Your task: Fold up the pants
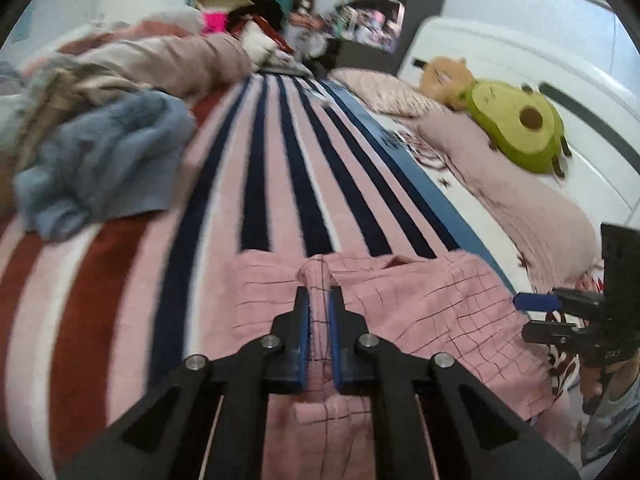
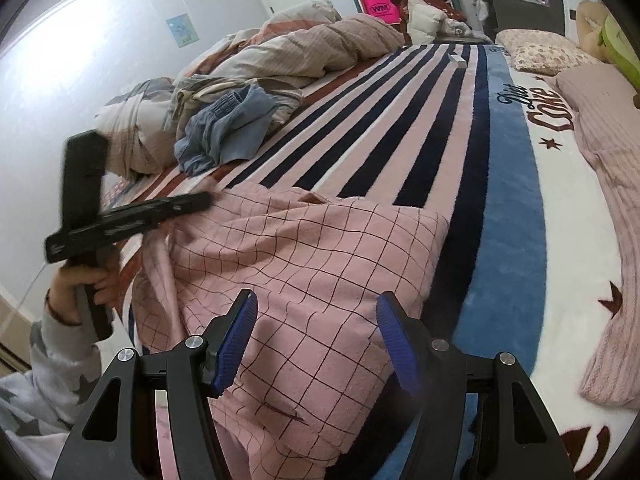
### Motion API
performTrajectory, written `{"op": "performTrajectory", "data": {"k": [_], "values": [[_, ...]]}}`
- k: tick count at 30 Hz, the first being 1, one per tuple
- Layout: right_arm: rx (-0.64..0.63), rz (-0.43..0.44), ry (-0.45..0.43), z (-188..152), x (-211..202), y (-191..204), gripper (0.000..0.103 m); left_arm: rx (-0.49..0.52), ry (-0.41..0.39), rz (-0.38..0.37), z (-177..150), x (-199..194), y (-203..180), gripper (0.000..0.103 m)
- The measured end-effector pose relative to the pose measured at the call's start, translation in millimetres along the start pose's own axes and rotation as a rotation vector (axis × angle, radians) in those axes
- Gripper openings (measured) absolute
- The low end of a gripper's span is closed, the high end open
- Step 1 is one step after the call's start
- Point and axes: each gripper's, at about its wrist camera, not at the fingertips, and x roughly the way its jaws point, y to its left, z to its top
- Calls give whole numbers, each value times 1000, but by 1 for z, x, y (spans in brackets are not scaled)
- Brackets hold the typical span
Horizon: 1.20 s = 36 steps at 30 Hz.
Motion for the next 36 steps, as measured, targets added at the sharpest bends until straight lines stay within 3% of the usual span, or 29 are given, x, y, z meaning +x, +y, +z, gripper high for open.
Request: {"op": "performTrajectory", "data": {"k": [10,12,13,14,16,19,22,23,28,30,32,36], "values": [[-18,-6,9,-5,-5,12,58,-127,68,106,-50,-31,47,12],[-17,-3,8,-6,-6,13,58,-187,49,59,-55,-41,57,27],[-17,-3,7,-5,-6,14,58,-201,42,38,-57,-44,59,46],[-19,-4,6,-5,-6,15,58,-206,38,11,-59,-46,59,57],[-20,-16,1,-4,-6,13,58,-232,39,-74,-62,-44,58,59],[11,-70,8,-4,0,5,58,-278,58,-112,-67,-31,52,59],[34,-65,23,-7,5,-2,58,-257,84,-133,-73,-20,37,59],[39,-60,26,-8,6,-3,58,-259,90,-137,-74,-17,34,53],[75,-33,36,-12,10,-12,58,-190,37,-46,-71,-27,13,35],[84,-26,36,-12,11,-13,58,-125,22,-15,-69,-32,-1,32],[84,-24,33,-11,11,-13,58,-84,18,18,-68,-33,-6,21],[85,-18,29,-11,11,-11,58,-96,27,4,-62,-28,-1,21]]}}
